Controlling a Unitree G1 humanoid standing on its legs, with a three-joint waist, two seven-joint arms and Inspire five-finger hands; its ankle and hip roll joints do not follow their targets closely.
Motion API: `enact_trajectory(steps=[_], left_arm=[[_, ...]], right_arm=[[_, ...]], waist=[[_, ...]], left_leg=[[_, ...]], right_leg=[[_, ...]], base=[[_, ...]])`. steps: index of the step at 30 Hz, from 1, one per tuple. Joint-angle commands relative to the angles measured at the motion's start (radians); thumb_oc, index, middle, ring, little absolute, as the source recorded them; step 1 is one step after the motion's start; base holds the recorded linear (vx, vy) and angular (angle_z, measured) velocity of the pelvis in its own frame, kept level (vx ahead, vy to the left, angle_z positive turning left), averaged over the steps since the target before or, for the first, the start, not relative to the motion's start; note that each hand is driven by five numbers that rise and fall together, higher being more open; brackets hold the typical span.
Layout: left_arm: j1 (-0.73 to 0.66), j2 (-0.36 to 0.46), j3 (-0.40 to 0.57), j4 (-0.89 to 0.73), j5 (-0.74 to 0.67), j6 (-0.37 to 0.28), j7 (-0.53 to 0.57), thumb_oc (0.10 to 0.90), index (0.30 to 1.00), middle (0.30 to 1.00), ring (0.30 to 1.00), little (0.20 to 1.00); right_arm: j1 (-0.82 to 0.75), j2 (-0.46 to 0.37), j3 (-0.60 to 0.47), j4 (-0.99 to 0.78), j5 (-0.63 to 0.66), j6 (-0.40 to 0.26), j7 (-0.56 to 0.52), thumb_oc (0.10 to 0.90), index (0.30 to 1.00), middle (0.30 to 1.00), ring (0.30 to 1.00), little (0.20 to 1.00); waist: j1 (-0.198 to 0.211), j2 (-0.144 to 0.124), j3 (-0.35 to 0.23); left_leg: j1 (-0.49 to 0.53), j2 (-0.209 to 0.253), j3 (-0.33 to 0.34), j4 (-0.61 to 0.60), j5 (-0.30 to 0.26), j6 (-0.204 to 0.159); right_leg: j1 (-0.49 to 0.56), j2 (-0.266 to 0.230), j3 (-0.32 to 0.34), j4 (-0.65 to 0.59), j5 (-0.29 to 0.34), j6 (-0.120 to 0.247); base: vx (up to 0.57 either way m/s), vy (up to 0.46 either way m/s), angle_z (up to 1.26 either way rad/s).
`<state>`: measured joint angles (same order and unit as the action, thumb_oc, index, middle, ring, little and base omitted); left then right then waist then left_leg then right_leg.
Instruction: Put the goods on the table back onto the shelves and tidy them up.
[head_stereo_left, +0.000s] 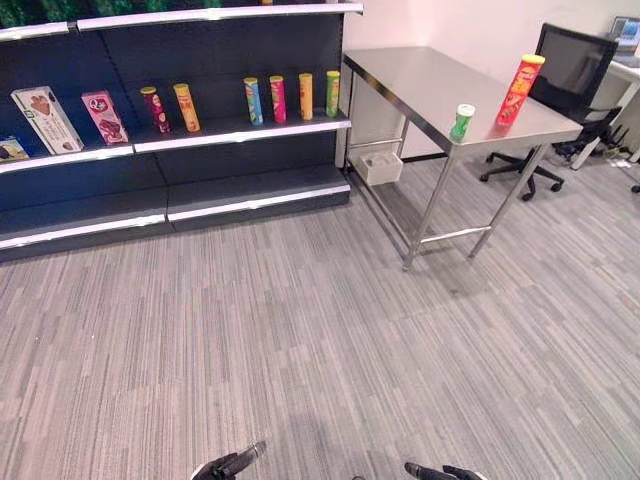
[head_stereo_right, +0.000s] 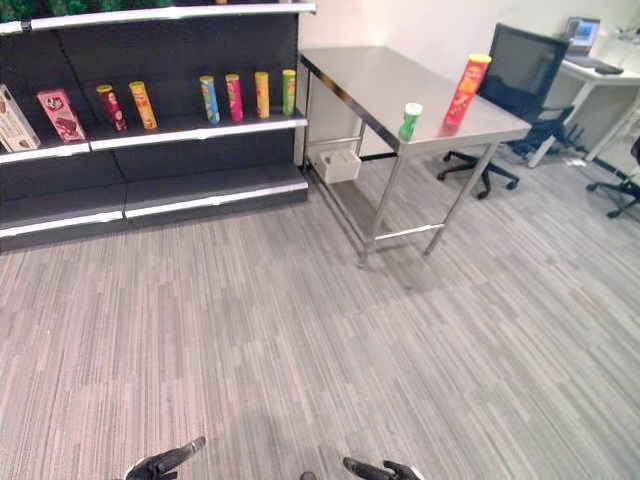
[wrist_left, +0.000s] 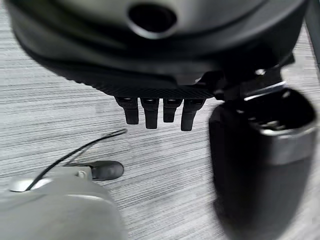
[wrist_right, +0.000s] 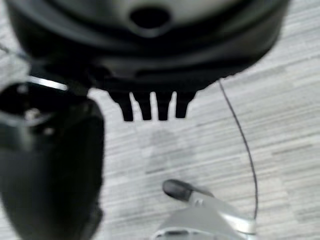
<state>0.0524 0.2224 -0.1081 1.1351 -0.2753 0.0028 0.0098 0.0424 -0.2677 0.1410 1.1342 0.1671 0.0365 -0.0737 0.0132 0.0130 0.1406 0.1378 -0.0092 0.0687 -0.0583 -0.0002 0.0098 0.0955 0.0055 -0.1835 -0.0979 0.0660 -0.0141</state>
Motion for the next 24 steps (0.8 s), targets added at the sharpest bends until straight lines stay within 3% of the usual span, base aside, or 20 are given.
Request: enact_trajectory(steps=[1,15,21,24], left_arm=[[-0.048,0.025,0.000,-0.007,-0.017,-0.039,0.000,0.800,0.900,0.900,0.900,0.900],[-0.063,0.023,-0.011,-0.015,-0.017,-0.032,0.008,0.800,0.900,0.900,0.900,0.900],[-0.082,0.033,-0.019,-0.026,-0.028,-0.034,0.011,0.800,0.900,0.900,0.900,0.900],[-0.091,0.034,-0.017,-0.041,-0.059,-0.035,0.017,0.800,0.900,0.900,0.900,0.900]], right_arm=[[-0.041,-0.049,0.008,-0.017,0.015,-0.029,-0.023,0.800,0.900,0.900,0.900,0.900],[-0.040,-0.058,0.019,-0.061,0.016,-0.032,-0.027,0.800,0.900,0.900,0.900,0.900],[-0.047,-0.069,0.027,-0.093,0.025,-0.037,-0.030,0.800,0.900,0.900,0.900,0.900],[-0.054,-0.074,0.029,-0.098,0.033,-0.042,-0.035,0.800,0.900,0.900,0.900,0.900]], waist=[[0.008,-0.028,0.001],[0.006,-0.032,0.018],[0.004,-0.041,0.056],[0.005,-0.046,0.083]], left_leg=[[-0.007,0.062,-0.006,-0.029,-0.011,-0.072],[-0.003,0.076,-0.019,-0.019,-0.008,-0.079],[-0.074,0.085,-0.027,0.104,-0.041,-0.086],[-0.152,0.077,-0.036,0.250,-0.055,-0.096]], right_leg=[[0.035,-0.073,-0.003,0.011,-0.064,0.135],[0.044,-0.060,-0.004,0.011,-0.076,0.122],[0.031,-0.049,-0.002,0.013,-0.078,0.101],[0.025,-0.045,0.001,0.024,-0.089,0.082]], base=[[0.00,0.000,0.00],[0.02,-0.040,0.00],[0.01,-0.108,0.03],[0.00,-0.097,0.02]])
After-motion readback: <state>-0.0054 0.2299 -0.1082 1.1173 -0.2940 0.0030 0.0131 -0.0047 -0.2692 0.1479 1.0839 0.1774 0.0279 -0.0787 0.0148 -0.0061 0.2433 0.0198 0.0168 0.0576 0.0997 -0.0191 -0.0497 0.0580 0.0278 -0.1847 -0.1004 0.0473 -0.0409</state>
